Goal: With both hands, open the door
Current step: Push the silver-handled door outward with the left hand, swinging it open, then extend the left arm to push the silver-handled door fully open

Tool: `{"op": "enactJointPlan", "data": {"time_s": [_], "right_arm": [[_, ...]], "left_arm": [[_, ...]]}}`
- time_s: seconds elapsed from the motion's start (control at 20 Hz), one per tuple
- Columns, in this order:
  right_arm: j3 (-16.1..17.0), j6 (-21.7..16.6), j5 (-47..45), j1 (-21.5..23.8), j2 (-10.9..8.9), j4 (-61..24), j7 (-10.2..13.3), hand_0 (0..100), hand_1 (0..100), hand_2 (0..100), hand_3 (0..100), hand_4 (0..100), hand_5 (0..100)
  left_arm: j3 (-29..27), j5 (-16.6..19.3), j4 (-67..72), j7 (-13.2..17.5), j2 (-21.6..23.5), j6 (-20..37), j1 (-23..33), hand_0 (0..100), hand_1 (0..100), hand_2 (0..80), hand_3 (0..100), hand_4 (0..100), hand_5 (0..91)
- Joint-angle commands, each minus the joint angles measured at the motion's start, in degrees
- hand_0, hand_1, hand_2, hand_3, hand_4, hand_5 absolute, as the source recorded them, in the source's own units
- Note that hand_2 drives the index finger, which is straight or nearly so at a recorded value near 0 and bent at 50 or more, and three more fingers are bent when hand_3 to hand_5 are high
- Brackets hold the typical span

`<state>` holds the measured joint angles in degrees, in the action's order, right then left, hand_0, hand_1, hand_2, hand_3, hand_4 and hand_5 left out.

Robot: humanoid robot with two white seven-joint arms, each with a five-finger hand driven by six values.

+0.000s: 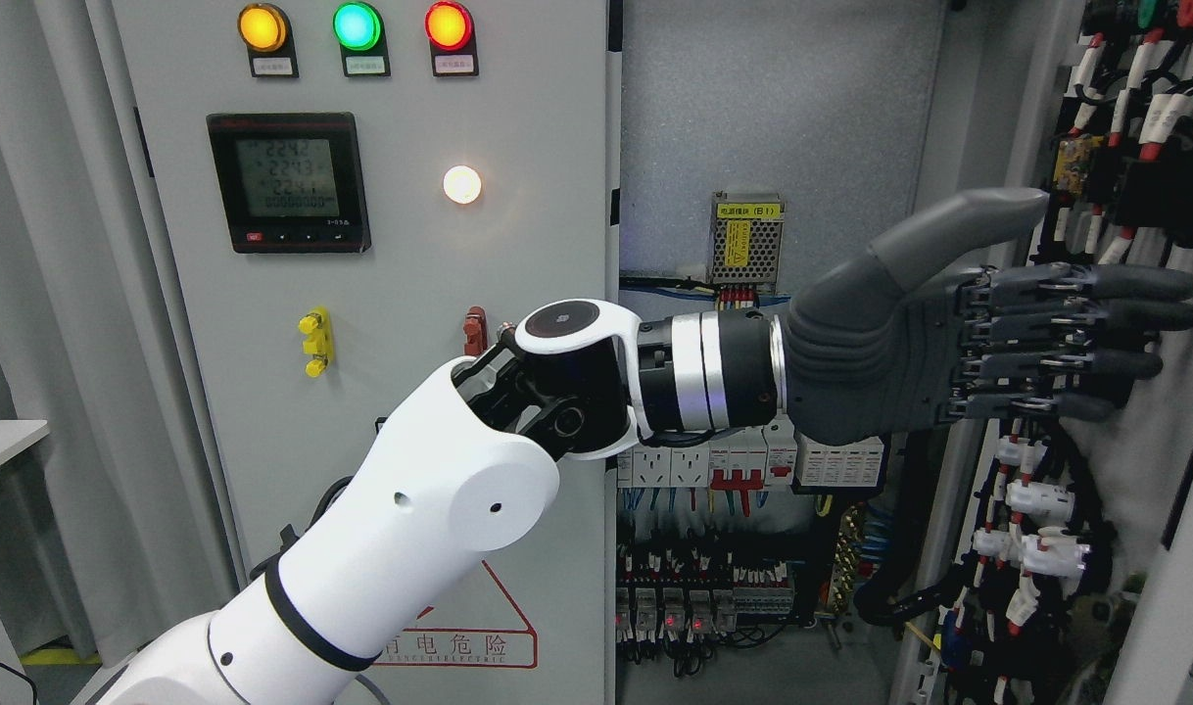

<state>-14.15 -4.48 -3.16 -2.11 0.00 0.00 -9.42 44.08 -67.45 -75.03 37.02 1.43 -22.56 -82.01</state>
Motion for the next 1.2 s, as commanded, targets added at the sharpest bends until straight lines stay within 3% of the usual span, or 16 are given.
{"op": "enactJointPlan", "data": {"time_s": [0.0, 0.15, 0.5, 0.75, 0.9, 1.15], "right_arm": [[0.00, 0.00, 0.00, 0.00, -0.09, 1.15, 0.01, 22, 0, 0, 0, 0, 0], [0.00, 0.00, 0.00, 0.00, -0.09, 1.14, 0.01, 22, 0, 0, 0, 0, 0], [0.87, 0.44, -0.53, 0.00, -0.09, 1.15, 0.27, 22, 0, 0, 0, 0, 0], [9.13, 1.31, -0.35, 0.00, -0.35, 1.32, 0.54, 22, 0, 0, 0, 0, 0], [9.75, 3.60, -0.35, 0.00, -0.44, 1.23, 0.45, 22, 0, 0, 0, 0, 0], [10.02, 3.69, -0.35, 0.00, -0.44, 1.23, 0.54, 22, 0, 0, 0, 0, 0]], "left_arm": [[1.89, -0.05, -0.11, -1.06, -1.43, -0.12, -1.22, 29, 0, 2.6, 3, 3, 0.0], [2.94, -0.23, -0.11, -2.65, -1.43, -0.12, -1.66, 29, 0, 2.7, 3, 4, 0.0], [6.10, -0.76, -1.78, -2.65, -1.43, 1.55, -2.37, 29, 0, 2.7, 3, 4, 0.0], [6.28, -2.85, -2.75, -2.65, -1.43, 3.40, -3.59, 29, 0, 2.7, 3, 3, 0.0], [7.51, -4.88, -2.49, -2.74, -1.43, 3.66, -5.09, 29, 0, 2.7, 3, 3, 0.0], [10.23, -5.15, -2.05, -3.97, -1.43, 4.54, -6.15, 29, 0, 2.7, 3, 3, 0.0]]}}
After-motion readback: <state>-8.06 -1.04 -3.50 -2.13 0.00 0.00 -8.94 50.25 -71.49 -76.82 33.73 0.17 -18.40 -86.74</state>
